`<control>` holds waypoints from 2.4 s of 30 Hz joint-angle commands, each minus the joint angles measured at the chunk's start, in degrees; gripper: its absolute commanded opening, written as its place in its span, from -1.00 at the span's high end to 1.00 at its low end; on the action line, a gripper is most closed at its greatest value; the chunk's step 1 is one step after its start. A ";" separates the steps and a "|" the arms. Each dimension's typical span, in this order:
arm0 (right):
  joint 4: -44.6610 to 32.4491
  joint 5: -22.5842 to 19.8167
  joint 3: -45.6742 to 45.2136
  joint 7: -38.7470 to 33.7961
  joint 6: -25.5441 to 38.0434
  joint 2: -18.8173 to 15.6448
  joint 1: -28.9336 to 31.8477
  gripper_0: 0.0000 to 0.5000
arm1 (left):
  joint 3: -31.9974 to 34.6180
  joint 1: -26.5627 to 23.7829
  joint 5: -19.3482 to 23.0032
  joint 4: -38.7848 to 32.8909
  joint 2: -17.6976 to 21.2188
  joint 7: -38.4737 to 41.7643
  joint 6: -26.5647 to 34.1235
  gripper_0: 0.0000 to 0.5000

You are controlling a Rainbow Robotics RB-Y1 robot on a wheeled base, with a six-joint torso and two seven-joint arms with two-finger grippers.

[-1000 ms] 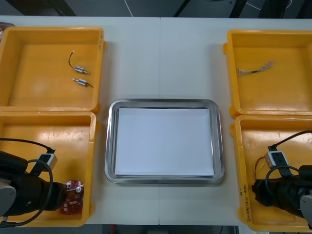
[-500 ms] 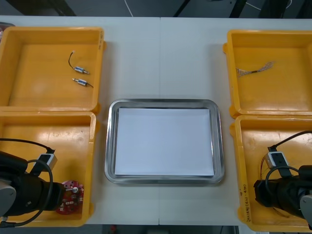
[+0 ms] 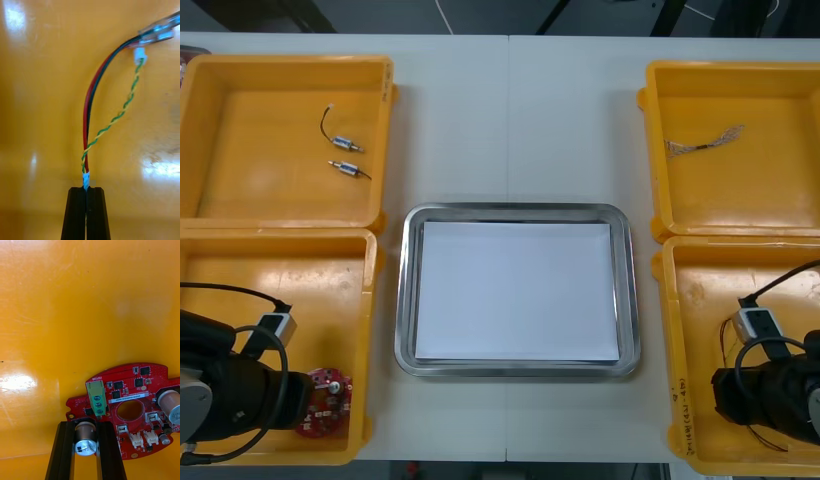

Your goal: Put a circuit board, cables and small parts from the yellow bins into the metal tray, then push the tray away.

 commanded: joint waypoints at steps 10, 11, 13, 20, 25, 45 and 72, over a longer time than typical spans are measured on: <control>-10.95 -12.51 -17.32 2.05 19.96 -0.95 -7.34 1.00 | 11.24 -5.00 10.59 -0.41 4.77 6.41 9.61 1.00; -11.39 -13.22 -18.29 2.05 20.84 -1.12 -7.69 1.00 | 11.77 -5.36 11.11 -0.41 4.86 6.41 10.23 1.00; -12.53 -15.24 -20.75 2.05 23.30 -1.83 -8.75 1.00 | 13.18 -6.85 12.61 -0.41 5.04 6.41 12.07 1.00; -13.68 -23.24 -28.13 2.14 27.84 -4.02 -12.70 1.00 | 15.99 -14.76 15.33 -0.94 6.18 6.76 20.51 1.00; -13.85 -25.26 -29.89 2.32 27.84 -5.61 -15.69 1.00 | 15.81 -21.88 17.00 -0.94 6.62 7.38 26.49 1.00; -16.40 -36.68 -27.96 3.11 27.84 -17.12 -19.30 1.00 | 1.49 -40.95 21.13 -5.51 6.09 18.10 28.56 0.99; -19.74 -38.00 -22.42 3.63 27.84 -17.47 -22.72 1.00 | -26.20 -48.33 4.78 -4.80 -4.28 27.60 19.63 0.99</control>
